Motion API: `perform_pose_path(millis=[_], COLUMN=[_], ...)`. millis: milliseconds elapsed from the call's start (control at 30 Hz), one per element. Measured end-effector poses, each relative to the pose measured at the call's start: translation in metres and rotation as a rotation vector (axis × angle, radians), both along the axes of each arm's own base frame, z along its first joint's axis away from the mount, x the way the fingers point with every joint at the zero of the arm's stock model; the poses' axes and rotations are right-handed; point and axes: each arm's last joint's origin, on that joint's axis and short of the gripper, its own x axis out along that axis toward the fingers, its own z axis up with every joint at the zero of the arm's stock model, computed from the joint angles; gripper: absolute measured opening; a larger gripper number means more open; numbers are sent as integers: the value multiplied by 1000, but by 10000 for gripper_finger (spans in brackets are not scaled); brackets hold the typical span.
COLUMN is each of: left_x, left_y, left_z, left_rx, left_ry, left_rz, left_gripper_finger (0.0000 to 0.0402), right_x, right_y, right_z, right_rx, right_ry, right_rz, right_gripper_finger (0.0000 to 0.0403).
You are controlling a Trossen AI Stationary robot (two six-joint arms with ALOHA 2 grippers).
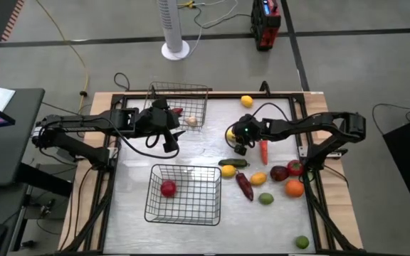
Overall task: Sort produce into baskets
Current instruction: Put the yellow corn into the top wire basket
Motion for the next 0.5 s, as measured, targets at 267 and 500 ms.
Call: perform_pose_path(millis=[267,500], left_x=[0,0], left_y=[0,0], left_z=[0,0], left_rx=[-1,-1], left_ry=[0,-1], left_rz=[0,1], left_gripper_finger=[261,261], right_x=[-2,-2], right_y=[-2,-2], right_z=[-3,-3], right_rx=[32,36], right_ry=[11,9], right_rz=[-15,-19], right_gripper_finger=[207,251])
